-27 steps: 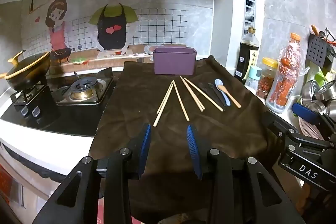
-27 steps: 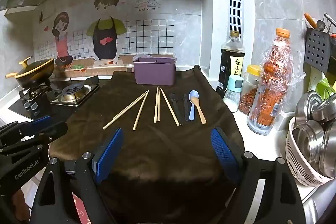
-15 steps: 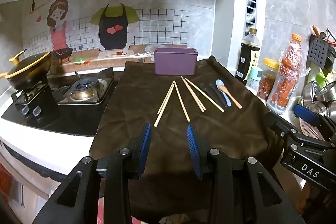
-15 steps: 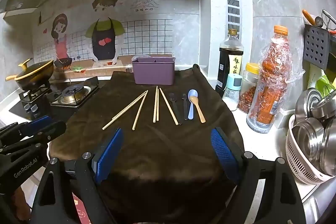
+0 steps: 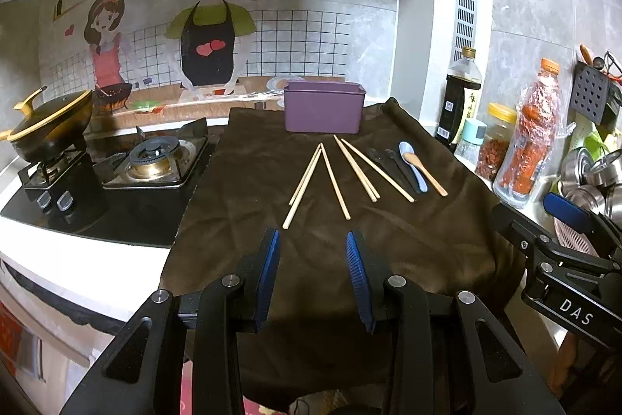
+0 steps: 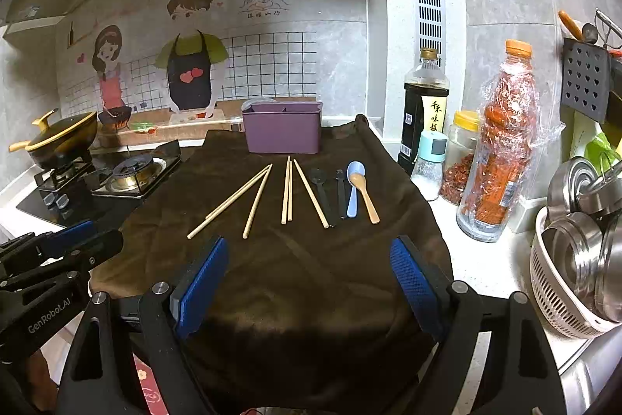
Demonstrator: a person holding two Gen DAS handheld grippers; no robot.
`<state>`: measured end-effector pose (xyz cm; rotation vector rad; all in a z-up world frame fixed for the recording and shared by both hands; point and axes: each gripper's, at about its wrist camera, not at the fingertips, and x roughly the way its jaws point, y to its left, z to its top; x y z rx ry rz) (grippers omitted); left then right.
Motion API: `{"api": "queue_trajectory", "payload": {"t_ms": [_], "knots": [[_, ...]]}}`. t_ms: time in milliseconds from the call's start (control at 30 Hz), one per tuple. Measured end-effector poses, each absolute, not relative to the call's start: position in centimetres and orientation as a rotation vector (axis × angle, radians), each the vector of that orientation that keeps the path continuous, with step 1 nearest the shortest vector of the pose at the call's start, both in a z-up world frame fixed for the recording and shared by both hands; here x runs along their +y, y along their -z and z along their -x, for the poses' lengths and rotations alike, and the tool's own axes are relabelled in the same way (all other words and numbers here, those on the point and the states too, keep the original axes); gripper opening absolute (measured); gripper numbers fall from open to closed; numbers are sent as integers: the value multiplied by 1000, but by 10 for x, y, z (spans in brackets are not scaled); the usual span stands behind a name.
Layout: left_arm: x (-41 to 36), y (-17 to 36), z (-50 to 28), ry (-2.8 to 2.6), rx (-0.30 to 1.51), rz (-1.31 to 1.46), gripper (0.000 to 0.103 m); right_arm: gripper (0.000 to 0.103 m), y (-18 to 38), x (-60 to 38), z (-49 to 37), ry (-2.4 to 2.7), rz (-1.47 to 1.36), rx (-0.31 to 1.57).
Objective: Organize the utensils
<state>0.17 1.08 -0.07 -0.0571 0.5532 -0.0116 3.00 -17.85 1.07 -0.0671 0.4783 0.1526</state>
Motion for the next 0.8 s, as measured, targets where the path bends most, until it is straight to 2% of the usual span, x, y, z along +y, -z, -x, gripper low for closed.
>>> {"api": "queue_trajectory", "payload": {"t_ms": [800], "knots": [[-3,7,-4,9,560,54,37,83,-8,-177,-33,-154,68,487]]}}
